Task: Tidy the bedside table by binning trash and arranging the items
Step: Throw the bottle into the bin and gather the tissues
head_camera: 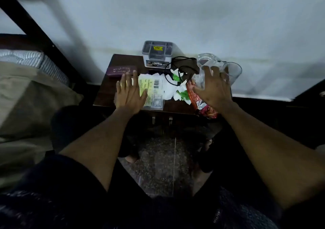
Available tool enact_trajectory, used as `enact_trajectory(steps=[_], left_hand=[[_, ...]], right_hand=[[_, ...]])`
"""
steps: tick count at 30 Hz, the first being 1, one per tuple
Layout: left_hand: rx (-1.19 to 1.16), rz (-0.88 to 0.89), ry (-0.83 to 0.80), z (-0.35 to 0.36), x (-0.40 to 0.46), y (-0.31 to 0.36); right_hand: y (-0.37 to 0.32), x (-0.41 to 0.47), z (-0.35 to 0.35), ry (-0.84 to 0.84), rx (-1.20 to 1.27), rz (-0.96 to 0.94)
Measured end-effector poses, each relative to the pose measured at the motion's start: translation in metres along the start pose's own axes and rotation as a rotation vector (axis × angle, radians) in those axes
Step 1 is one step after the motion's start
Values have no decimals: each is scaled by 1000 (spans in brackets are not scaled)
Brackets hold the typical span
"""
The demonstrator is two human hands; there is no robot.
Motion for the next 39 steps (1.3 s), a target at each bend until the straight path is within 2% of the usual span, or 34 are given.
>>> enact_trajectory(steps=[6,12,18,23,29,32,39], left_hand=[[-33,-99,-119,16,-10,-18],[74,-15,-229,32,-16,-28],[189,93,-237,46,-22,-31],[297,149,-235,44,-29,-34],[192,126,-193,30,-43,-32],[58,47,-113,14,-41,-26],[-478,-16,316,-23,-39,-2]], right_hand=[[-7,0,15,-28,66,10],[-7,-2,37,-81,95,30],[-9,-4,57,-106,68,-7],[-4,-5,68,-58,62,-43],[-1,-2,57,42,130,-89],[-3,4,42,94,177,-99],[-15,19,0,326,477,-34]])
Point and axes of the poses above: each hand's wrist, its own x-axis towards the middle knuckle, its own z-axis out of the palm, y = z × x, the point moved 1 cm from there along x, towards the middle knuckle, and after that the axes turned 11 degrees about -z, right-handed, at the moved point
